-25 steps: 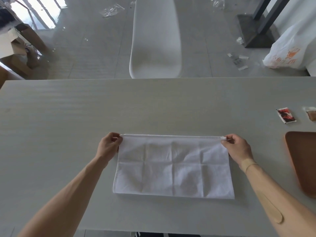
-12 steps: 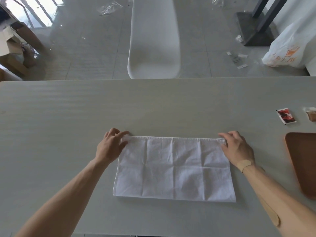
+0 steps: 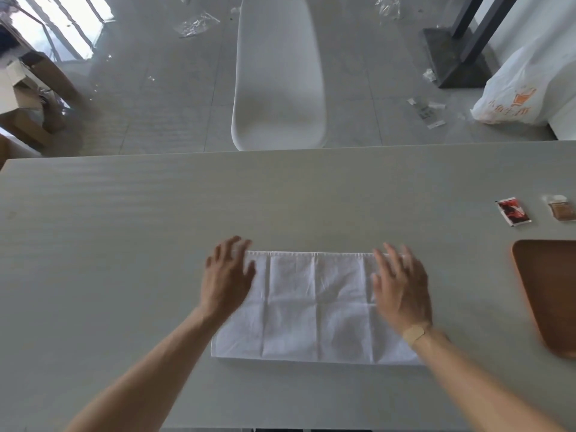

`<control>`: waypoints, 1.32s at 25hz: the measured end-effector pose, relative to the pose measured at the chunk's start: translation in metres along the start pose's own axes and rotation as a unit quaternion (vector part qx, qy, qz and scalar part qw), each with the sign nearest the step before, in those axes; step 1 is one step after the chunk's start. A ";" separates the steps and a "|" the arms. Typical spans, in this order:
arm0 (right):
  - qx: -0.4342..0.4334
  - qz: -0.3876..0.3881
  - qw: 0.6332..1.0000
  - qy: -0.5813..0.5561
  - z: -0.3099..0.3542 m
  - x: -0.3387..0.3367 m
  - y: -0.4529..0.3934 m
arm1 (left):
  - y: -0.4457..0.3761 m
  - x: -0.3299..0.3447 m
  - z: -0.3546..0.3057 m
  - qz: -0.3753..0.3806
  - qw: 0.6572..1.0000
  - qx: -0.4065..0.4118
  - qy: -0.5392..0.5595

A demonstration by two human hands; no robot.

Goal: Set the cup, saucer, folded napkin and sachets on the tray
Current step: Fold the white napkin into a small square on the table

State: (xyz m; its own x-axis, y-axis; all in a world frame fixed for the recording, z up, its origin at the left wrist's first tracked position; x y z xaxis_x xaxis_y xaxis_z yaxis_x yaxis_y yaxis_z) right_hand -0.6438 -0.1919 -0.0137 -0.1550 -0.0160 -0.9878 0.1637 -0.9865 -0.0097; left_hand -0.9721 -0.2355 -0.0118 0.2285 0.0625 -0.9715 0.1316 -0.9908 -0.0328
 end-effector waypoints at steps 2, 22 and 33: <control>-0.051 0.026 0.998 -0.030 0.049 0.014 0.036 | 0.038 0.022 -0.063 -0.002 0.993 0.113 0.044; -0.021 0.075 0.996 -0.039 0.057 0.049 0.027 | 0.043 0.071 -0.092 0.080 0.989 0.121 0.025; 0.067 0.066 0.996 0.006 -0.023 0.062 0.019 | 0.023 0.069 0.012 0.085 0.995 0.024 -0.051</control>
State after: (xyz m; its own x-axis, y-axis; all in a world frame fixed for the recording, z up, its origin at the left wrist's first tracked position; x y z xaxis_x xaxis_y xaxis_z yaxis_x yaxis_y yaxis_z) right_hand -0.6274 -0.2080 -0.0788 -0.1288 -0.1452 -0.9810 0.0500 -0.9889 0.1398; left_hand -0.9646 -0.2553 -0.0821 0.1446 -0.1165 -0.9826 0.0525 -0.9907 0.1252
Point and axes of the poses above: each hand's wrist, its own y-axis away from the middle knuckle, its own x-axis out of the palm, z = x × y, the point moved 3 cm from there along -y, towards the middle knuckle, and after that the axes turned 3 degrees about x, right-handed, at the moved point
